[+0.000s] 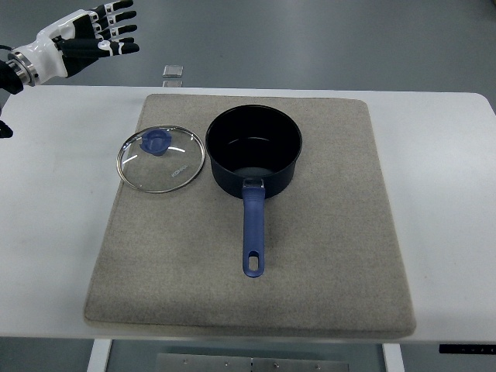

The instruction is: Open pot lid and place left with left hand

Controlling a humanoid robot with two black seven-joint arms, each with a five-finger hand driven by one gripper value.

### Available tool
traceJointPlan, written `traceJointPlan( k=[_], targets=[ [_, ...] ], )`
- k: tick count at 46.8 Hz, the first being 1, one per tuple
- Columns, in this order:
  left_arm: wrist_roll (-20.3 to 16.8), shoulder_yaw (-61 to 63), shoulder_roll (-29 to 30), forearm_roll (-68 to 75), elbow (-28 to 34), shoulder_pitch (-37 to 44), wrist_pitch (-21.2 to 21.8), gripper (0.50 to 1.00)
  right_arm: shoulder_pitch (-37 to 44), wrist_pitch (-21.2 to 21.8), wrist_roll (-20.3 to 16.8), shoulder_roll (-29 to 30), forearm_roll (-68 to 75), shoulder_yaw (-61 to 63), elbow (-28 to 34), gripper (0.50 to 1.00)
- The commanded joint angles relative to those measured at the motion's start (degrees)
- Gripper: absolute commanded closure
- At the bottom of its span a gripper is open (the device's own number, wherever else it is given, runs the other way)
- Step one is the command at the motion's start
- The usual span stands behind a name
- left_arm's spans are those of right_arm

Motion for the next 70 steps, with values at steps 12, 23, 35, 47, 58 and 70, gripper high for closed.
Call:
traceJointPlan(
  k=[12,23,35,47,58,70],
  targets=[
    [12.8,-0.2,-0.5,-16.7,5.8,0.6,-0.7,0.504,0.0,0.0,0.0,0.0,0.0,0.1,0.0,0.585],
    [22.3,-1.9,-0.9,-26.5,5.7,0.6,-0.7,0.504,0.0,0.0,0.0,0.0,0.0,0.1,0.0,0.585],
    [28.8,-12.3,-1.8,-27.2,5.2,4.2,-0.7,0.504,0.0,0.0,0.0,0.0,0.0,0.0,0.0,0.585],
    [32.6,-18.9,-2.4,-27.7,5.5,6.8,-0.7,0.504,0.0,0.0,0.0,0.0,0.1,0.5,0.0,0.585],
    [32.6,-19.2,-2.4,-28.1,5.7,6.9,-0.7,0.504,0.0,0.1,0.0,0.0,0.4,0.5,0.0,0.585],
    [32.6,-19.1,-2.4,-28.1,5.7,6.8,-0.7,0.504,-0.3,-0.1,0.0,0.0,0.3,0.2,0.0,0.585]
  ],
)
